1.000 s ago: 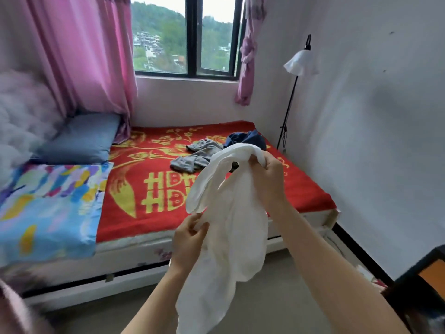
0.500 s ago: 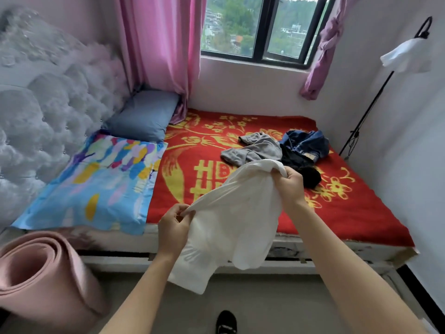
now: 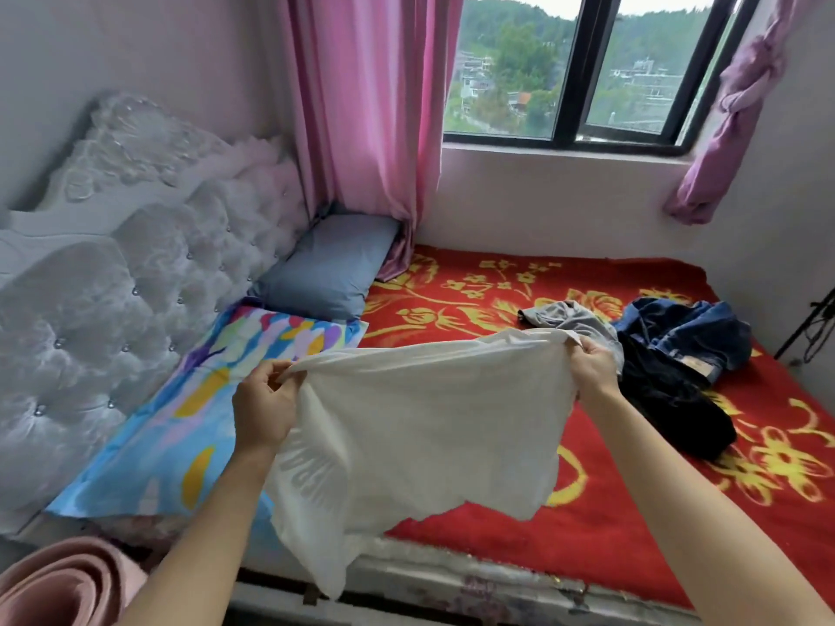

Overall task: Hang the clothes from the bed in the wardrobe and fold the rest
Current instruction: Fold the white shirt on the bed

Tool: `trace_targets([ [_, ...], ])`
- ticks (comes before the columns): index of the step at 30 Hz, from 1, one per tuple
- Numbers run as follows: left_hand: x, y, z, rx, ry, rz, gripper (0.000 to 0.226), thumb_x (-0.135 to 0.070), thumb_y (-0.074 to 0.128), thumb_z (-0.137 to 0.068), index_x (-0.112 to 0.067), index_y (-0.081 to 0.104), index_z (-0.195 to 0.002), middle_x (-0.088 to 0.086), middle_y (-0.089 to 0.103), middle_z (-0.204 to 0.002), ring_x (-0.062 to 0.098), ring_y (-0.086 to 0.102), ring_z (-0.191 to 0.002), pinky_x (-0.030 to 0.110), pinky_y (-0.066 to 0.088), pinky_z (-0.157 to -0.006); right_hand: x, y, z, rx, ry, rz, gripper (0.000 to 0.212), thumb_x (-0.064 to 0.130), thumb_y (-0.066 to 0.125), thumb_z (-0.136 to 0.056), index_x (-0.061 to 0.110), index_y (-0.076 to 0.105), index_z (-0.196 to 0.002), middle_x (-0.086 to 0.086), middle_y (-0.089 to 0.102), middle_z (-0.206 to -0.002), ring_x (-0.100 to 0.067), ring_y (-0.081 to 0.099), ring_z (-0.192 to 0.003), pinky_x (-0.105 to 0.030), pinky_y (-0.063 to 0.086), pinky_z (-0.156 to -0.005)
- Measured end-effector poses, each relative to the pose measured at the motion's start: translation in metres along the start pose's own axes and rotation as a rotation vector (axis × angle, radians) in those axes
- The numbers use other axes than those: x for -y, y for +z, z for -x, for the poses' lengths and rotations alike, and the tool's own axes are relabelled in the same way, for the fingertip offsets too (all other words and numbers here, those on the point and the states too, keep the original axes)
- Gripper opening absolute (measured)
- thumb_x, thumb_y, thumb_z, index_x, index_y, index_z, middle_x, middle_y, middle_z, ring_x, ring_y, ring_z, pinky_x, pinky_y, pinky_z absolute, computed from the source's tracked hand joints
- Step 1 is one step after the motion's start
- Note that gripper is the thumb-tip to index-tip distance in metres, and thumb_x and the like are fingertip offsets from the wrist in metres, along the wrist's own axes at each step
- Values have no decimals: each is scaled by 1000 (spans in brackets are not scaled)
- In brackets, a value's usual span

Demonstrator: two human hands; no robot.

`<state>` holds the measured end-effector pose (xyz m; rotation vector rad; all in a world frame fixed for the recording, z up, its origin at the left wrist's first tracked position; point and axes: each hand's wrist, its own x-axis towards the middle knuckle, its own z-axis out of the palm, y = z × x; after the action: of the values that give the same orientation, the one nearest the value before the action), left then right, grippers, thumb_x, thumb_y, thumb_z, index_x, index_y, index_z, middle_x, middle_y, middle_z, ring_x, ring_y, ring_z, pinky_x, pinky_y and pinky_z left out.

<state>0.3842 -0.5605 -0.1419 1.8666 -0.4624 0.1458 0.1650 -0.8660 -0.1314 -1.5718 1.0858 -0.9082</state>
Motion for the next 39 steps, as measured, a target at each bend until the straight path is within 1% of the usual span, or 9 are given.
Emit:
trace_targets([
  [5, 27, 30, -57, -27, -55, -125, 9, -7, 70, -80, 0, 65, -83, 10, 62, -77, 26, 54, -74, 30, 40, -72, -11, 27, -54, 48, 42, 36, 31, 23, 44, -99, 1, 67, -98, -5, 54, -71, -21, 46, -70, -33, 37, -61],
  [10, 70, 71, -79, 71, -227, -181, 8, -3, 68, -79, 0, 66, -86, 16, 66, -85, 33, 59, -83, 36, 44, -78, -2, 71, -77, 105, 66, 15, 39, 27, 45, -99, 14, 53, -63, 3, 38, -56, -11, 33, -50, -21, 28, -44],
  [13, 97, 95, -89, 193, -321, -221, 15, -4, 68, -79, 1, 66, -93, 19, 67, -94, 36, 61, -93, 38, 44, -82, 25, 96, -86, 185, -30, 47, 39, 25, 46, -98, -1, 60, -72, -4, 44, -66, -17, 38, -63, -28, 30, -58],
  [17, 111, 130, -112, 516, -328, -283, 60, -19, 72, -80, -6, 47, -133, 21, 47, -133, 33, 44, -124, 39, 37, -98, 63, 132, -97, 299, -159, 133, 44, 25, 49, -97, -18, 56, -103, -18, 46, -73, -29, 39, -67, -26, 31, -62],
  [22, 59, 168, -167, 881, -41, 86, 120, -65, 74, -53, -26, 15, -149, 1, 20, -155, 17, 21, -142, 41, 23, -115, 107, 172, -87, 600, -241, 302, 28, 14, 58, -92, 19, 66, -66, 18, 48, -50, 4, 41, -49, -10, 30, -50],
  [26, 23, 189, -188, 1033, 145, 283, 88, -47, 76, -66, -46, 27, -138, -4, 29, -149, 11, 30, -134, 22, 36, -103, 105, 185, -83, 636, -195, 255, 23, 12, 62, -89, -3, 67, -72, 5, 46, -58, -6, 41, -55, -19, 32, -52],
  [31, 6, 206, -187, 978, 274, 424, 21, -27, 64, -77, -11, 69, -89, 2, 65, -87, 3, 57, -82, 25, 44, -72, 90, 187, -86, 533, -151, 199, 13, 13, 66, -85, 2, 70, -81, -6, 54, -67, -12, 48, -63, -17, 36, -53],
  [37, -6, 196, -212, 731, 483, 214, 51, -45, 52, -69, -1, 74, -78, 12, 70, -90, 34, 59, -96, 48, 43, -88, 56, 166, -108, 399, -148, 236, 23, 8, 73, -79, 7, 71, -101, -19, 67, -95, -23, 57, -83, -31, 45, -76],
  [39, -18, 192, -223, 684, 538, 123, 56, -48, 49, -69, 1, 74, -80, 14, 70, -94, 34, 57, -102, 43, 42, -90, 41, 160, -112, 383, -105, 190, 34, 16, 76, -76, 24, 66, -108, -4, 66, -103, -19, 58, -97, -23, 47, -82],
])
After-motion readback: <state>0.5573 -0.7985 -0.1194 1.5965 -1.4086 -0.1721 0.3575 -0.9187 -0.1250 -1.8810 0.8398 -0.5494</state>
